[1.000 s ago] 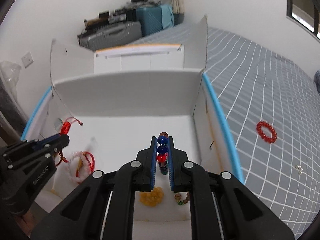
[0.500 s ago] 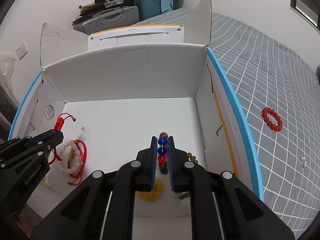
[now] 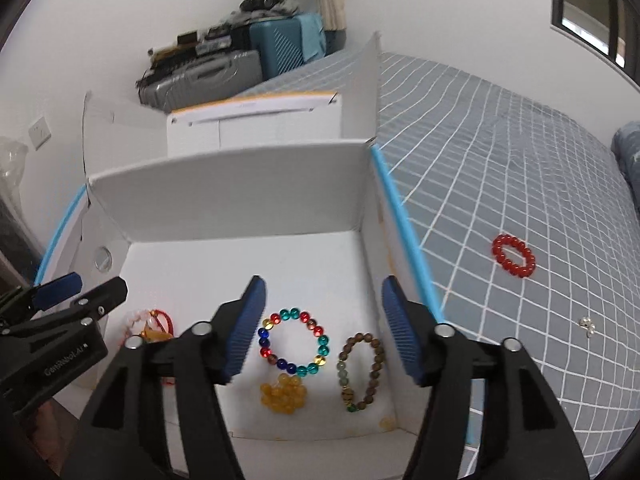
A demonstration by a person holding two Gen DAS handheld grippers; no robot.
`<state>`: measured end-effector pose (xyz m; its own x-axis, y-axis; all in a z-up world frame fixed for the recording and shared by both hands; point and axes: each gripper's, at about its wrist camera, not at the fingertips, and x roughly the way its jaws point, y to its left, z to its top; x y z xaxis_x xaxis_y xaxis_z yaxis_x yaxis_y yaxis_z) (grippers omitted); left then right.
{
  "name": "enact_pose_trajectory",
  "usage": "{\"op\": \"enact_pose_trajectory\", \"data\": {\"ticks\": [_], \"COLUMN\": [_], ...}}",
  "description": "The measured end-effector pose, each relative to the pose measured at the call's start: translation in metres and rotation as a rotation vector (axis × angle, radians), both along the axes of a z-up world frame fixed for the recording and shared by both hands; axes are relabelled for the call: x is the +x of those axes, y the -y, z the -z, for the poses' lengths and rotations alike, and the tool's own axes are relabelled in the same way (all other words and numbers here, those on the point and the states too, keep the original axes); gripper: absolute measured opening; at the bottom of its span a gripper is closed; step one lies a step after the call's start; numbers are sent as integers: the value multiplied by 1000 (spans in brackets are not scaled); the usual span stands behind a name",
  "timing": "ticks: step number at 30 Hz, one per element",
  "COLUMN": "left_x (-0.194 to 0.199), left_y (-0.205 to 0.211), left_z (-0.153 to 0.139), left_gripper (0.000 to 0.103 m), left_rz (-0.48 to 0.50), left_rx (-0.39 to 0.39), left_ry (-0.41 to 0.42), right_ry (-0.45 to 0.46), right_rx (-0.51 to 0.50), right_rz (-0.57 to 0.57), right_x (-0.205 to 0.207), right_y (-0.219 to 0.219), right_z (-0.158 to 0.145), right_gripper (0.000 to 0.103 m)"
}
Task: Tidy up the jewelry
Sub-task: 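Open both tools to drop the bracelets into the box, then move both tools back toward the red bead bracelet and pearls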
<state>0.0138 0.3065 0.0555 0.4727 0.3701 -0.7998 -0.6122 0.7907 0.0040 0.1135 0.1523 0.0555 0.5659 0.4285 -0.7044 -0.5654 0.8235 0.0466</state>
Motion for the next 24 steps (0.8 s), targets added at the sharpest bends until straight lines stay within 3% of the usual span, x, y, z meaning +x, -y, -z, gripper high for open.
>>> {"op": "enact_pose_trajectory", "data": {"ticks": [2,4,12,24], "left_x": [0,0,6,33], "left_y": [3,7,40,110], "left_z": [-4,-8,-24,-42], "left_gripper": [75,84,97,97], "left_rz": [2,5,65,177], "left_rx": [4,15,52,72], "left_ry": [14,26,89,145], "right_ry": [21,43,76,119], "right_rx": [5,7,25,34], "right_rz": [13,33,129,252], "right_x": [0,-1,8,17], "right_y": [8,19,76,154], "right_z": [-6,-10,-22,-37], "right_gripper": [73,77,87,95]}}
